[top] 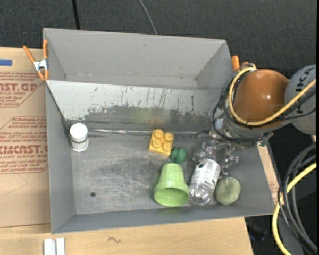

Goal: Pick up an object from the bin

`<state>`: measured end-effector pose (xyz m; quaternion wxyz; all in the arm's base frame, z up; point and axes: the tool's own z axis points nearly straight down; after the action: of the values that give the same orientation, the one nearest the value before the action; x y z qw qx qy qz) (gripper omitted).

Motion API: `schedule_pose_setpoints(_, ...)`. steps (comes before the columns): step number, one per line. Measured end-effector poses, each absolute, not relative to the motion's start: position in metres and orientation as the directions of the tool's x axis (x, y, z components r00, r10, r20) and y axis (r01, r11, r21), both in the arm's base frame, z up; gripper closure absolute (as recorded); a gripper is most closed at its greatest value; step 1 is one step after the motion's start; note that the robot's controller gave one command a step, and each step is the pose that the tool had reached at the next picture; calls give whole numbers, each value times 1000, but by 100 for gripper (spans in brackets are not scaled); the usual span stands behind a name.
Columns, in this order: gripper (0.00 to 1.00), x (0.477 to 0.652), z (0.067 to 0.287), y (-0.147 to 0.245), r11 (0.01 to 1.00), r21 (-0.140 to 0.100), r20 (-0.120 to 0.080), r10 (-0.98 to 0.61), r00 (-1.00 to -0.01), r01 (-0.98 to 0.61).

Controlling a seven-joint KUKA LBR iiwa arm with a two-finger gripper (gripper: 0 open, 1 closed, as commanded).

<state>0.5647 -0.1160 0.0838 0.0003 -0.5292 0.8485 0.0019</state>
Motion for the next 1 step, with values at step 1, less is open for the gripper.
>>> schedule_pose_setpoints(1,100,562,104,-115,440,10,0,-898,-440,-898)
